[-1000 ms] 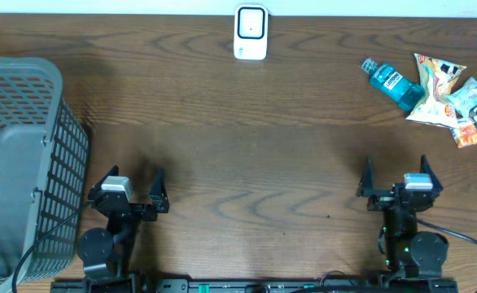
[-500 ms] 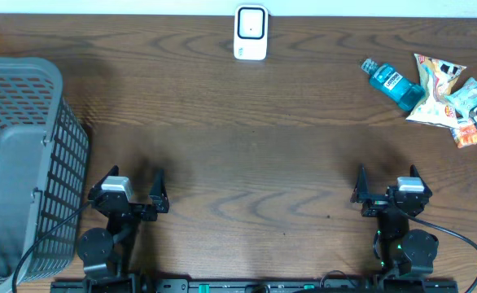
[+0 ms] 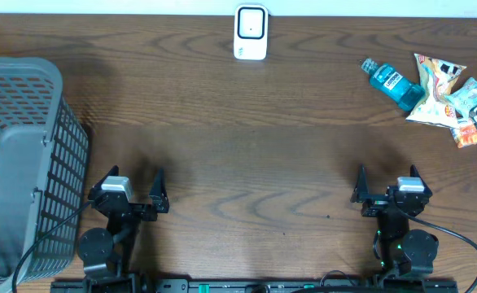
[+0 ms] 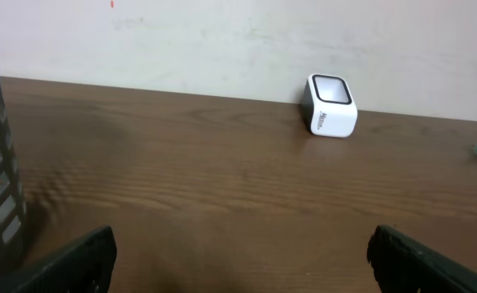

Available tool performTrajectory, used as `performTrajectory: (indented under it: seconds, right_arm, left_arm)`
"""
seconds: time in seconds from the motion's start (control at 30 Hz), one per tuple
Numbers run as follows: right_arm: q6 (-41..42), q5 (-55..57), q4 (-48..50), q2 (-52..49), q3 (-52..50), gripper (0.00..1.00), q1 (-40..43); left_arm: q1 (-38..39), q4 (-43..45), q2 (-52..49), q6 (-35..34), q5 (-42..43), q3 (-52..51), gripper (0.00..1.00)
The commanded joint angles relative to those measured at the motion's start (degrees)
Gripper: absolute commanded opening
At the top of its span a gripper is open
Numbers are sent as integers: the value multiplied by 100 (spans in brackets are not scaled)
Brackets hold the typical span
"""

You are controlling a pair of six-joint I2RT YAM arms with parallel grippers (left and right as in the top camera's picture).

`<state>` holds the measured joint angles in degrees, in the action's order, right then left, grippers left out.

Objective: Scan the item barcode

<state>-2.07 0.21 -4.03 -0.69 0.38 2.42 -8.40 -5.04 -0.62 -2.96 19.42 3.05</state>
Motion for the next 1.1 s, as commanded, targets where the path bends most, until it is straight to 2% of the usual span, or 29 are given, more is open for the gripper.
performTrajectory:
  seconds: [0.0,0.47,0.6,0.7,0.77,1.07]
  right_arm:
    - [74,-15,-28,37,-4,99,22]
    - [74,-15,-28,37,-4,99,22]
    - [74,-15,-28,37,-4,99,22]
    - [74,-15,-28,37,-4,99,22]
    - [74,-15,-28,37,-4,99,22]
    - [74,-15,-28,37,-4,99,22]
  left_arm:
    - [13,-162,28,52,92,-101,98]
    - [13,-144,31,48,-116,-101,98]
    - [221,389,50,-315,-96,-125,98]
    - [516,538,50,-317,-682,-267,98]
    - [660,234,50,-315,-1012,-282,98]
    - [726,138,50,-116,-1276,-282,98]
